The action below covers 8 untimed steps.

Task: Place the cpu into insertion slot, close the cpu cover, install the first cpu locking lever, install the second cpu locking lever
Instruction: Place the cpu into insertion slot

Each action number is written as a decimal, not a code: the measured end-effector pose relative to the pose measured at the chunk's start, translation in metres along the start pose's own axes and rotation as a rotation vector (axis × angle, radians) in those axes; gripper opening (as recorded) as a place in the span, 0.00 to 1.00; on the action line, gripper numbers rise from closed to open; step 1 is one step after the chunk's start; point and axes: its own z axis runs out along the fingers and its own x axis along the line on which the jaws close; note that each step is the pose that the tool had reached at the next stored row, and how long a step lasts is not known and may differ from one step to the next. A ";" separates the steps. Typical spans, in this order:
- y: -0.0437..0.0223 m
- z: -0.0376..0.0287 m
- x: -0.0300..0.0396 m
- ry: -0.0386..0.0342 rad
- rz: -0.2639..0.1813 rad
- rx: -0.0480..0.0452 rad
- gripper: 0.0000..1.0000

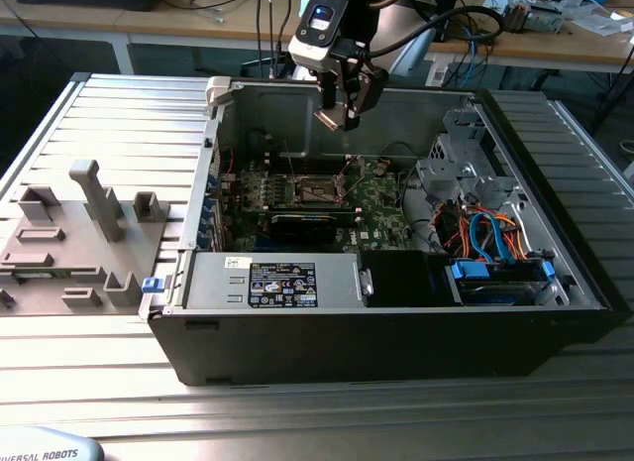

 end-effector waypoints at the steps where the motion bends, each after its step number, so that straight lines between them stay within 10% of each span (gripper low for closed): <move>1: 0.0000 0.0000 0.0000 -0.0001 0.000 0.0000 0.54; 8: 0.0000 0.0000 0.0000 -0.0006 0.004 0.0002 0.54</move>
